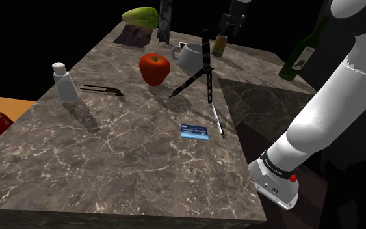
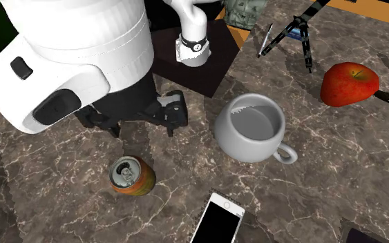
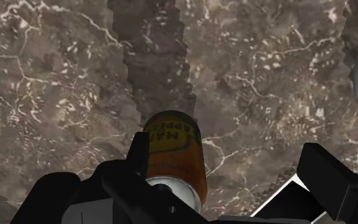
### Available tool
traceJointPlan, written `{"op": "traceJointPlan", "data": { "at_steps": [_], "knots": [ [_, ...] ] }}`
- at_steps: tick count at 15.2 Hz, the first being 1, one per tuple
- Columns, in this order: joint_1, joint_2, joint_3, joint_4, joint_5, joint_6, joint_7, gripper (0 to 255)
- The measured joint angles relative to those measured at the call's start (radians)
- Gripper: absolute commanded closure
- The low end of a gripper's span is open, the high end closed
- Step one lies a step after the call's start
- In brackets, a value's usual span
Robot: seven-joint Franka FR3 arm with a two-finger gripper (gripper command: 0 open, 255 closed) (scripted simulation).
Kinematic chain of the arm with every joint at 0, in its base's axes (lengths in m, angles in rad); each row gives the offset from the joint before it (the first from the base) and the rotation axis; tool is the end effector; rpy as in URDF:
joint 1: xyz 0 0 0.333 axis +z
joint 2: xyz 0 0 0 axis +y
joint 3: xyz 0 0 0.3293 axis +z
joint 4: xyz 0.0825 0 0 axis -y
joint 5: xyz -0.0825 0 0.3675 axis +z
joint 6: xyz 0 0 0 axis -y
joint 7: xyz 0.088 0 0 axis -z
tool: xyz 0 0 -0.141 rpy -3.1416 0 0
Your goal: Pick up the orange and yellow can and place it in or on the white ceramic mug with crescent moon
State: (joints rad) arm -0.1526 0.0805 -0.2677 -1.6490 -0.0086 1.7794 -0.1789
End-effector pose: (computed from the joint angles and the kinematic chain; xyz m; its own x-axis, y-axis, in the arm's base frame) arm 0.5302 -0.2327 0.5432 0.9709 -0.2351 0.0465 -0.2369 -0.9708 0.0387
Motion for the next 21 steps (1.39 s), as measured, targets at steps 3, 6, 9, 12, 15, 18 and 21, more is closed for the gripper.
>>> {"op": "traceJointPlan", "data": {
  "at_steps": [3, 6, 9, 12, 15, 18, 21],
  "knots": [
    [-0.034, 0.112, -0.019, 0.135, 0.041, -0.021, -0.043, 0],
    [-0.049, 0.171, -0.022, 0.189, 0.062, -0.014, -0.056, 0],
    [-0.049, 0.176, -0.021, 0.159, 0.064, 0.021, -0.057, 0],
    [-0.050, 0.185, -0.021, 0.129, 0.067, 0.059, -0.060, 0],
    [-0.049, 0.183, -0.021, 0.117, 0.067, 0.070, -0.059, 0],
    [-0.049, 0.183, -0.021, 0.116, 0.067, 0.071, -0.059, 0],
    [-0.049, 0.182, -0.021, 0.117, 0.067, 0.071, -0.059, 255]
  ]
}}
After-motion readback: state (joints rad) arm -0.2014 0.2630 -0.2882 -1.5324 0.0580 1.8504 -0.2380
